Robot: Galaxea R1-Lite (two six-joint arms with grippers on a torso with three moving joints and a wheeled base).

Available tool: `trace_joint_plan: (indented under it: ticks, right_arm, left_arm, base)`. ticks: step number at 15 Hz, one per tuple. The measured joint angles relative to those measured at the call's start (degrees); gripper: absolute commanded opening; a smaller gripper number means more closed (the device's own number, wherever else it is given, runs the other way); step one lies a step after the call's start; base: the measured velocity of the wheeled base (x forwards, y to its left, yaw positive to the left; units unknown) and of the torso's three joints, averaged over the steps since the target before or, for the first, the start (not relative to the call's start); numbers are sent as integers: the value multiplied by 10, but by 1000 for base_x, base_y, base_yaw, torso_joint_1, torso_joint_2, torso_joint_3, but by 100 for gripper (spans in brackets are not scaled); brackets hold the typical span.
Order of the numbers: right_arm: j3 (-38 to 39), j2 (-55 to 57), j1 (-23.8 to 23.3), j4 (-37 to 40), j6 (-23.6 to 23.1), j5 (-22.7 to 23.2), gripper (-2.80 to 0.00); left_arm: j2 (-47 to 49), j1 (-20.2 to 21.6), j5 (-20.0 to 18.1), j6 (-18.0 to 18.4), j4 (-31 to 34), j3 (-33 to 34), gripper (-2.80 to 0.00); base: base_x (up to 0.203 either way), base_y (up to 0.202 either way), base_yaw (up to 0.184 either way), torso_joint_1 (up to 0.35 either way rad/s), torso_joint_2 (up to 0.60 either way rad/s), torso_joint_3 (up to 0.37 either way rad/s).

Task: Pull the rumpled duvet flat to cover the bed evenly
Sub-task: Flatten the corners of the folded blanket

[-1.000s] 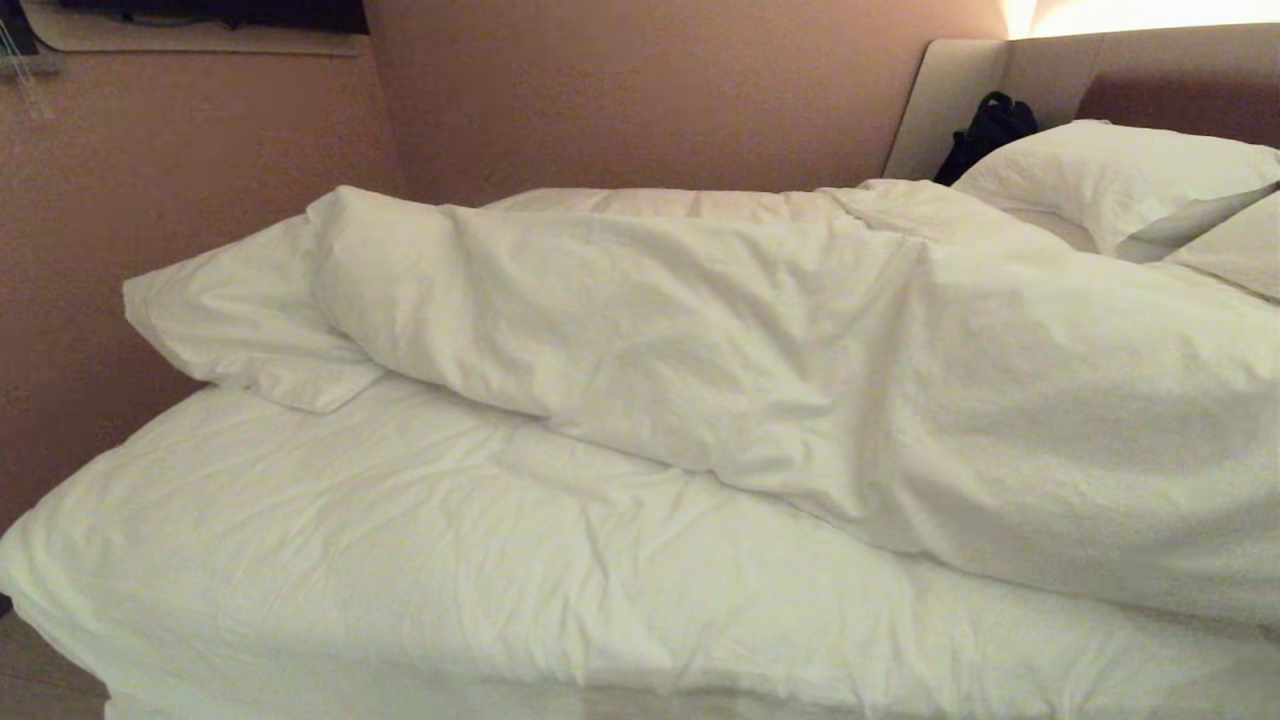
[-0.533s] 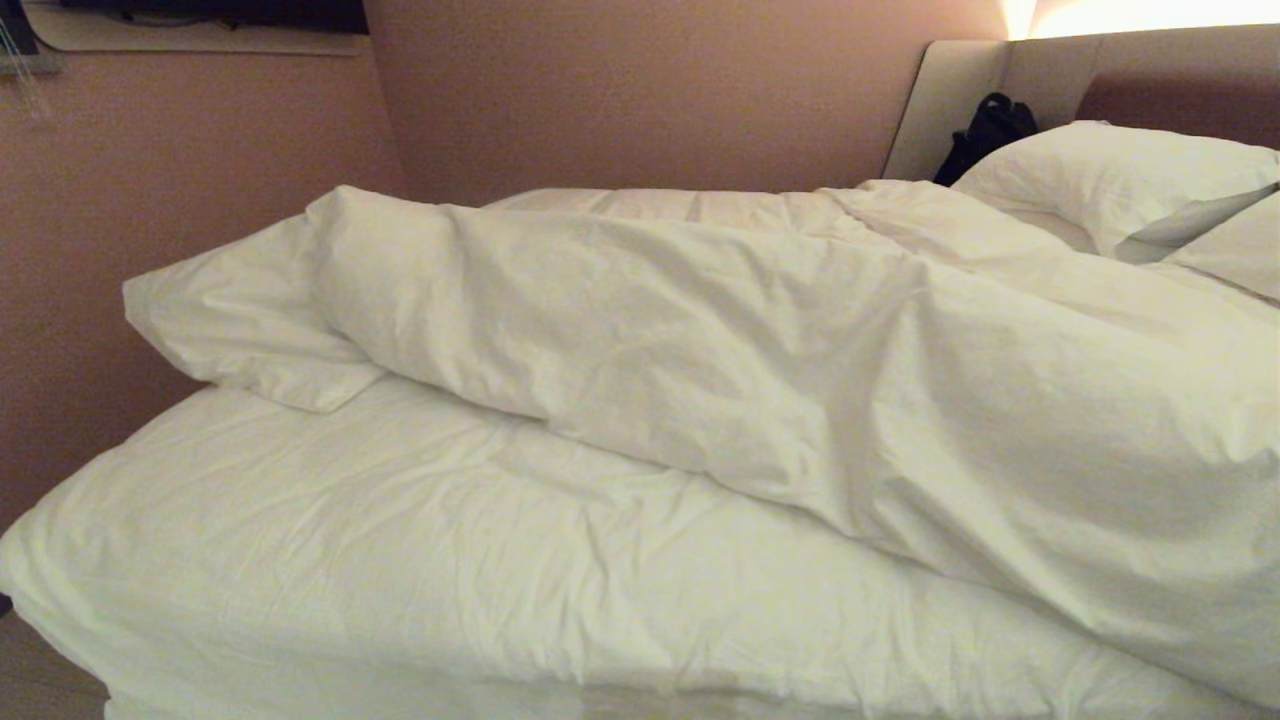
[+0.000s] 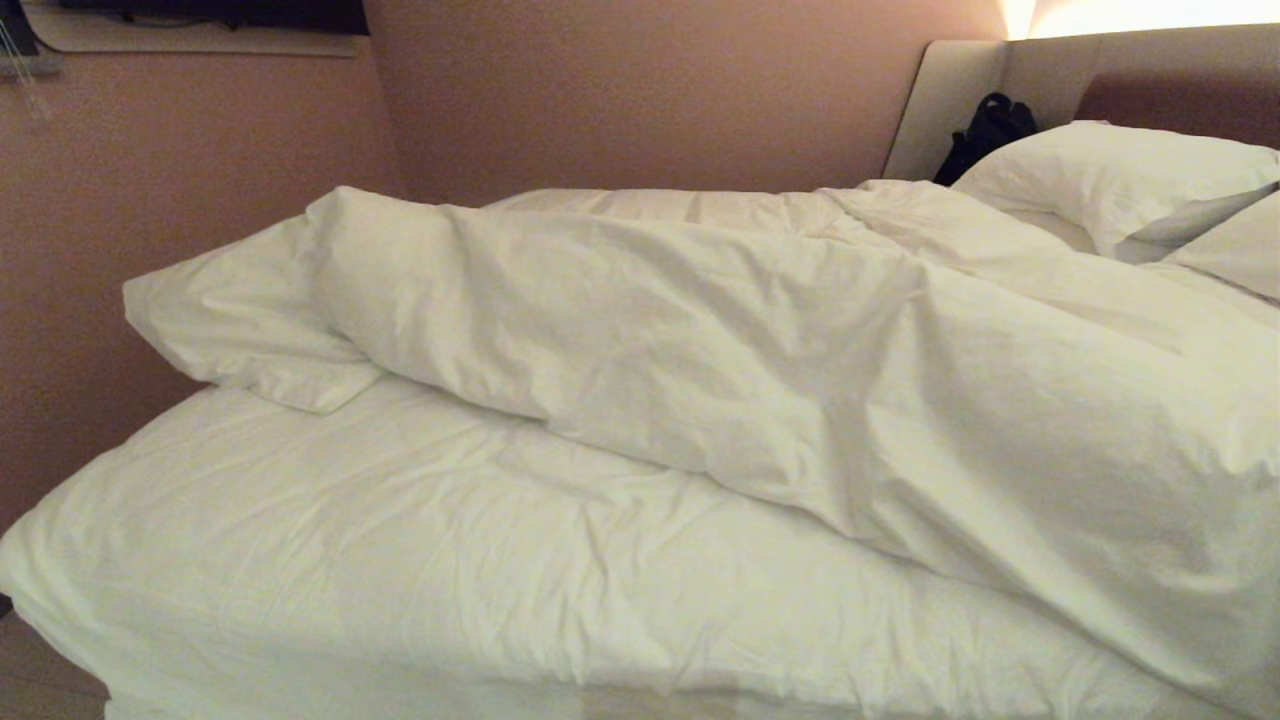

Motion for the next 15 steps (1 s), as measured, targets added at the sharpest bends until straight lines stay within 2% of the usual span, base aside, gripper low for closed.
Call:
trace_joint_plan:
  ticks: [5,10,15]
  right_arm:
    - [-45,-139,4,118,-50,73,0]
    - [-61,-256,68,228,-72,150,0]
    - [-55,-313,81,259,-74,231,0]
  left_arm:
    - [0,0,0,0,0,0,-280]
    - [0,0,0,0,0,0,-280]
    - [0,0,0,0,0,0,-280]
  base:
    - [0,0,0,0,0,0]
    - [0,0,0,0,0,0]
    - [0,0,0,0,0,0]
